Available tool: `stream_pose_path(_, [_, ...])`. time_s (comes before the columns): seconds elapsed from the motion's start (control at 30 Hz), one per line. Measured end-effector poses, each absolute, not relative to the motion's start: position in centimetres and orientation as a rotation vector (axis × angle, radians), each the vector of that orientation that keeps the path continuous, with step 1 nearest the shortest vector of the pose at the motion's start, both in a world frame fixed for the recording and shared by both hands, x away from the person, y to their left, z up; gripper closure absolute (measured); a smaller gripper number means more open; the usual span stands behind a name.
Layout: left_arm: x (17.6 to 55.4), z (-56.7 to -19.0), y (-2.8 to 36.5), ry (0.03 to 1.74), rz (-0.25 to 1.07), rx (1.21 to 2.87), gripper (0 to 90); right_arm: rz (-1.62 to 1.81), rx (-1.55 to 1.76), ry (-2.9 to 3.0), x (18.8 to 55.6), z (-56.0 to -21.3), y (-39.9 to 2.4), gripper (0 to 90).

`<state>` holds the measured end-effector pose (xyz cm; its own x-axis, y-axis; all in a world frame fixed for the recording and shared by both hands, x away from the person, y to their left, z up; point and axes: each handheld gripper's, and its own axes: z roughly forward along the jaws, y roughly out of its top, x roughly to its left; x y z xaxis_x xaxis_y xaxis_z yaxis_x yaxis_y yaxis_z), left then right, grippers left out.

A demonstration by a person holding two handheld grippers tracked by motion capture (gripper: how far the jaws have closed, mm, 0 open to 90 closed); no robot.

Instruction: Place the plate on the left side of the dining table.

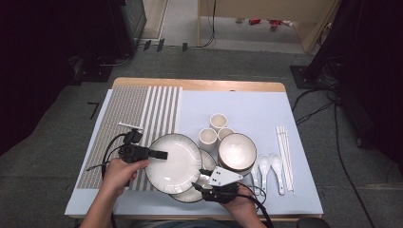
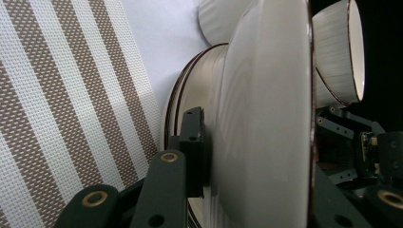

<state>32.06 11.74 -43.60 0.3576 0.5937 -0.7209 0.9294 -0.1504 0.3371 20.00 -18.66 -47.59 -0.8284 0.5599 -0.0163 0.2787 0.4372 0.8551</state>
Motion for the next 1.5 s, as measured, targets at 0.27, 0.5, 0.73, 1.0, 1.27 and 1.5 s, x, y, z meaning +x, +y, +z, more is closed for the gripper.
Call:
stream_pose_path(0.27, [32.2,-43.7,12.1,1.343,-0.562,1.860,74.7,1.367,0.752,2.407,20.0,-46.6,-18.7,45.1])
stream_pose_path(0.5, [32.8,-43.3,12.1,1.357,-0.550,1.843,74.7,1.394,0.777,2.407,20.2,-46.1,-18.9,41.9])
stream_pose_path(0.73, [33.5,-43.0,11.8,1.344,-0.573,1.827,74.7,1.407,0.796,2.410,20.2,-45.7,-19.0,41.3])
stream_pose_path(1.0, [34.0,-43.5,12.1,1.330,-0.586,1.826,74.7,1.414,0.803,2.423,20.2,-45.1,-19.0,41.7])
stream_pose_path(1.27, [34.1,-43.6,12.3,1.334,-0.569,1.803,74.8,1.424,0.823,2.435,19.9,-44.1,-19.0,43.6])
stream_pose_path(1.5, [34.2,-43.7,12.5,1.334,-0.572,1.799,74.8,1.425,0.804,2.442,19.6,-43.3,-18.9,44.2])
